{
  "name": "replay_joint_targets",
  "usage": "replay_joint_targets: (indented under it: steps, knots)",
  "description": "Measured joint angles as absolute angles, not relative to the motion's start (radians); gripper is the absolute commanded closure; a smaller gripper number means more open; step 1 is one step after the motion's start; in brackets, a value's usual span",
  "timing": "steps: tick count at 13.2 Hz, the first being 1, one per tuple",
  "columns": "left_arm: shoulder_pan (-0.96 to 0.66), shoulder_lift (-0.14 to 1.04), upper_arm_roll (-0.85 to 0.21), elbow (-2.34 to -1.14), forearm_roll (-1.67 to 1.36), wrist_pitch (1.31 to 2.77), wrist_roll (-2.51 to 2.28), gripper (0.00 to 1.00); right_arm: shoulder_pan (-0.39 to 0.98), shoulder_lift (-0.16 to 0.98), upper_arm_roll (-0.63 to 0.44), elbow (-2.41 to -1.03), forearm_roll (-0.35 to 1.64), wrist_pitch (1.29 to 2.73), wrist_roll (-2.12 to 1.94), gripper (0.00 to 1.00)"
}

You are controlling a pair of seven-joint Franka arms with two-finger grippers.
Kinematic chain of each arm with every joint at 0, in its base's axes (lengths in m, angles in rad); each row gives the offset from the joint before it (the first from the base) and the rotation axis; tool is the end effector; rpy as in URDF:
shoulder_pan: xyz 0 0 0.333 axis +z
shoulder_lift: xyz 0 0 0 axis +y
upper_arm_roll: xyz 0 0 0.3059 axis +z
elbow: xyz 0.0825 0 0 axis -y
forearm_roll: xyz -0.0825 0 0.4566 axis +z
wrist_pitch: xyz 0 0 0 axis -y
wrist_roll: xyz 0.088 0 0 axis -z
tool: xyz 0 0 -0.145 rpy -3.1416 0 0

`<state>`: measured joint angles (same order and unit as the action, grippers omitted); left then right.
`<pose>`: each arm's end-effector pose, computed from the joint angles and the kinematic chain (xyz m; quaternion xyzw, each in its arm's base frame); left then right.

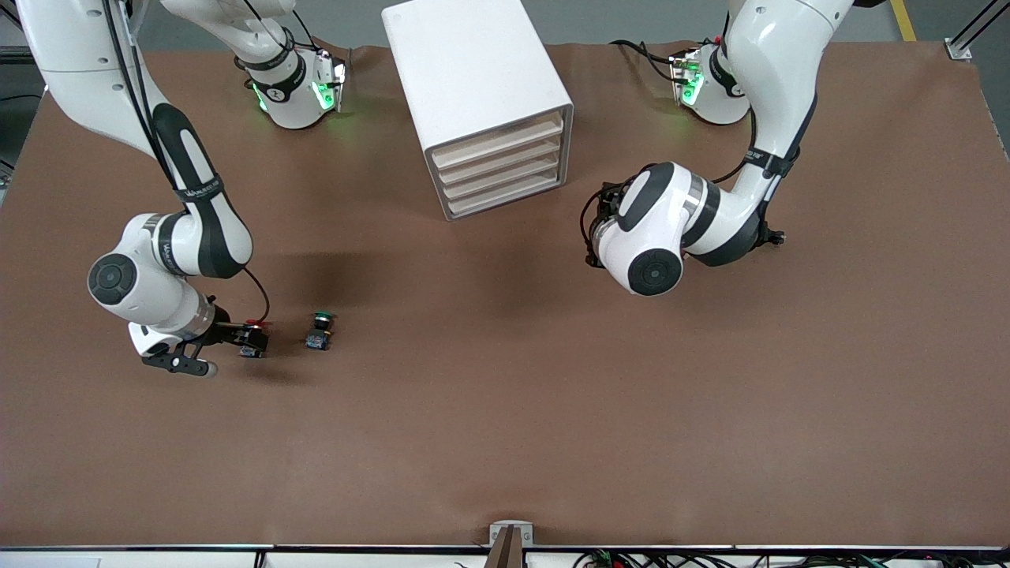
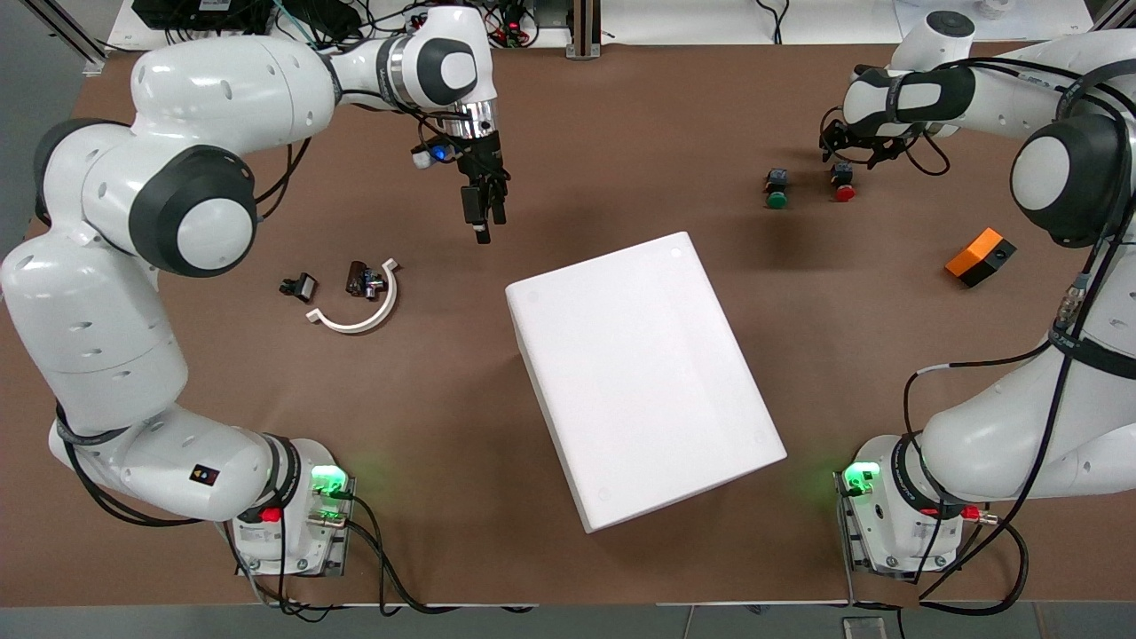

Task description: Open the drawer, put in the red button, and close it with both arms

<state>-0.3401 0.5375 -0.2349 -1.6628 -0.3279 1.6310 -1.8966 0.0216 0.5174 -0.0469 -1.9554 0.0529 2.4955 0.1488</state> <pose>0.5227 -0.3865 0.2020 -0.7072 -0.6169 0.2917 0.1850 0.6620 -0.0170 0.1084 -0.9944 0.1046 -0.0115 0.0053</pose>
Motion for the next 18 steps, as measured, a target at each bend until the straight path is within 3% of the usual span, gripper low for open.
replay_joint_targets:
  steps: [7,9,10,11,13,14,18]
  knots:
    - [-0.334,0.589,-0.235,-1.662,-0.488,1.570,-1.947,0.00,0.020,0.592,-0.048,-1.923,0.053,2.527,0.149,0.00]
    - [-0.338,0.613,-0.237,-1.662,-0.538,1.558,-1.974,0.00,0.020,0.593,-0.048,-1.923,0.053,2.527,0.149,0.27]
    - [-0.340,0.625,-0.239,-1.662,-0.559,1.551,-1.986,0.00,0.020,0.593,-0.048,-1.923,0.053,2.527,0.149,0.32]
    - [-0.340,0.636,-0.240,-1.660,-0.578,1.545,-1.992,0.00,0.020,0.594,-0.048,-1.923,0.053,2.527,0.149,0.47]
    - [-0.340,0.659,-0.240,-1.657,-0.610,1.528,-1.996,0.00,0.020,0.598,-0.048,-1.923,0.053,2.527,0.149,0.93]
    - [-0.340,0.668,-0.241,-1.656,-0.626,1.518,-1.996,0.00,0.020,0.600,-0.048,-1.923,0.053,2.527,0.149,1.00]
    - [-0.336,0.703,-0.241,-1.634,-0.705,1.427,-1.997,0.00,0.020,0.600,-0.048,-1.922,0.053,2.527,0.149,1.00]
